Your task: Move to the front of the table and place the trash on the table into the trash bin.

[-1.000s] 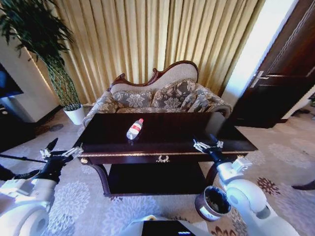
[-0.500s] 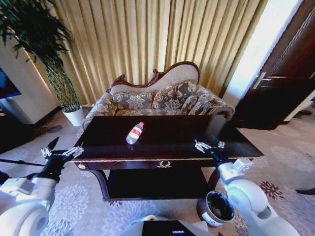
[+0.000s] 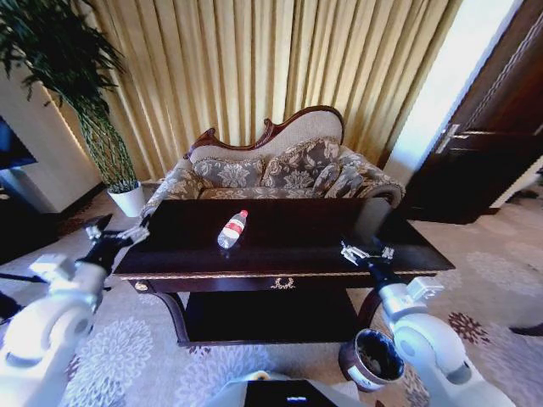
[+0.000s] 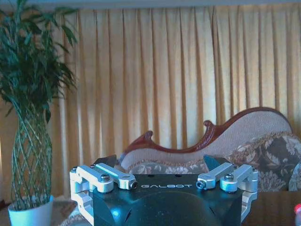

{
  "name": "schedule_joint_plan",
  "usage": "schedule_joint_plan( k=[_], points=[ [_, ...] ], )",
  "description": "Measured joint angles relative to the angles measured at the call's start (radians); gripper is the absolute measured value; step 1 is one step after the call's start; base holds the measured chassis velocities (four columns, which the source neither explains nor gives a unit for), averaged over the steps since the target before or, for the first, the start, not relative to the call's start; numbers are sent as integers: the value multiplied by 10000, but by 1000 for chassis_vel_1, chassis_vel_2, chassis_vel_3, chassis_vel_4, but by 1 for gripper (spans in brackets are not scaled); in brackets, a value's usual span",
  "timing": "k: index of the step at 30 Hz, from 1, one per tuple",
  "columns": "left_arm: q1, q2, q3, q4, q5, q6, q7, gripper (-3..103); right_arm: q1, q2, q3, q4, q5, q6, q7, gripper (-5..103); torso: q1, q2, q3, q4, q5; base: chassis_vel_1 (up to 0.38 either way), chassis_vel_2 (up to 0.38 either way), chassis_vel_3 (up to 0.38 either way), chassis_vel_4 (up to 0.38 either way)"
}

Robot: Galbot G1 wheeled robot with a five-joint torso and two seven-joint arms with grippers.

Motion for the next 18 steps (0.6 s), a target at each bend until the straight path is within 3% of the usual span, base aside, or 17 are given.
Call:
schedule_joint_plan(
  k=[3, 5, 6, 11, 18],
  points=[
    [-626, 76, 629, 413, 9, 49, -236, 100, 0, 1, 4, -18, -10, -1, 40, 100, 0, 0, 0, 0, 1, 0, 0, 0, 0],
    [-1572, 68, 1767, 964, 27, 199, -570, 100, 57, -33, -10, -123, -42, -21, 72, 100, 0, 0, 0, -1, 2, 0, 0, 0, 0],
    [-1572, 68, 1767, 964, 27, 199, -570, 100, 57, -33, -10, -123, -42, -21, 72, 100, 0, 0, 0, -1, 2, 0, 0, 0, 0],
    [-3338, -175, 3678, 1582, 52, 596, -1177, 100, 218, -98, -47, -406, -41, -64, 109, 100, 0, -1, 0, -2, 2, 0, 0, 0, 0],
    [-4387, -219, 4891, 1496, -324, 1301, -1578, 100, 320, -75, -36, -793, -40, -68, 110, 100, 0, -1, 1, -1, 4, 0, 0, 0, 0]
  ],
)
